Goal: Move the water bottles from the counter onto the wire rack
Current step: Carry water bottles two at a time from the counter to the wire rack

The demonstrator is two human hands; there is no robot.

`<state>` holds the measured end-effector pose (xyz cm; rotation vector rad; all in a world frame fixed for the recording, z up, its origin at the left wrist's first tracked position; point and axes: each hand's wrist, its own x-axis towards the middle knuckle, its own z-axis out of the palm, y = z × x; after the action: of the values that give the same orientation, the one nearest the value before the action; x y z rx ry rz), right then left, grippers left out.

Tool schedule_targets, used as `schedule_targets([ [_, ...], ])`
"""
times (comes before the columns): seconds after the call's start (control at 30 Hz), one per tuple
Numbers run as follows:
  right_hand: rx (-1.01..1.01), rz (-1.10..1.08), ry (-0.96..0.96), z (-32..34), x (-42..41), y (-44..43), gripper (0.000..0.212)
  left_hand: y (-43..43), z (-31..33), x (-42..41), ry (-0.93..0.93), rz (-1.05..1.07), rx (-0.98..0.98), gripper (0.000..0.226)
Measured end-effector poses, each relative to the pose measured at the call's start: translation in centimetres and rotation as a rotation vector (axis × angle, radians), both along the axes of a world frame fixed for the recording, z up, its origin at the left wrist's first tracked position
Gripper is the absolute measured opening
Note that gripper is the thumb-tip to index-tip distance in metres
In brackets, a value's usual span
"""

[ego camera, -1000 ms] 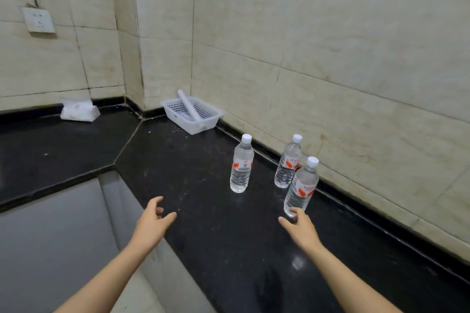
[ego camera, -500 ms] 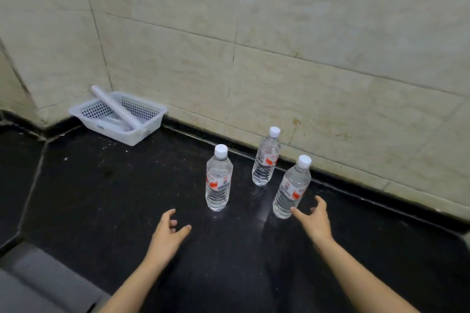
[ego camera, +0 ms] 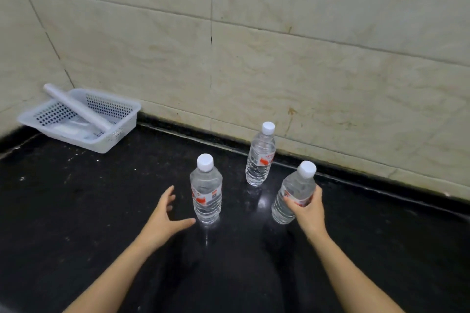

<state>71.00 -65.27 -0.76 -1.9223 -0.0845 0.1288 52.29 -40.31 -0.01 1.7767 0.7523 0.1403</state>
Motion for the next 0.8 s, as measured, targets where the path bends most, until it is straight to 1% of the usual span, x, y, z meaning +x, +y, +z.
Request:
schedule_targets([
  [0.13, -0.108, -0.074, 0.005, 0.5, -1.9, -0.1, 0.070, 2.1, -0.5, 2.6, -0.057, -0.173, 0.012, 0.107],
  [0.23, -0.143, -0.119, 0.027, 0.5, -4.1, 0.3, 0.070, 4.2, 0.3, 4.6, -0.112, -0.312, 0.013, 0.111],
  [0.3, -0.155, -0.176, 0.036, 0.5, -5.9, 0.8, 0.072, 5.2, 1.4, 5.8, -0.141, -0.437, -0.076, 0.119],
  [0.37, -0.154, -0.259, 0.041, 0.4, -7.7, 1.5, 0.073, 5.8, 2.1, 6.9, -0.162, -0.560, -0.230, 0.127],
  [0.4, -0.152, -0.302, 0.046, 0.5, -8.6, 2.0, 0.074, 5.9, 2.3, 7.1, -0.167, -0.605, -0.260, 0.125],
  [0.43, -0.152, -0.338, 0.052, 0.6, -9.4, 2.5, 0.074, 6.0, 2.3, 7.3, -0.168, -0.634, -0.251, 0.117],
  [0.53, -0.178, -0.410, 0.072, 0.9, -11.4, 3.9, 0.072, 6.0, 1.9, 7.2, -0.149, -0.627, -0.095, 0.082],
  [0.6, -0.201, -0.454, 0.086, 1.2, -12.6, 4.7, 0.072, 6.0, 1.6, 7.1, -0.122, -0.613, -0.028, 0.069],
  [0.67, -0.223, -0.490, 0.098, 1.3, -13.9, 5.3, 0.071, 6.1, 1.1, 7.0, -0.101, -0.595, -0.033, 0.067],
  [0.8, -0.219, -0.524, 0.137, 1.6, -16.2, 6.6, 0.074, 5.9, 1.2, 6.1, -0.145, -0.550, -0.150, 0.067],
])
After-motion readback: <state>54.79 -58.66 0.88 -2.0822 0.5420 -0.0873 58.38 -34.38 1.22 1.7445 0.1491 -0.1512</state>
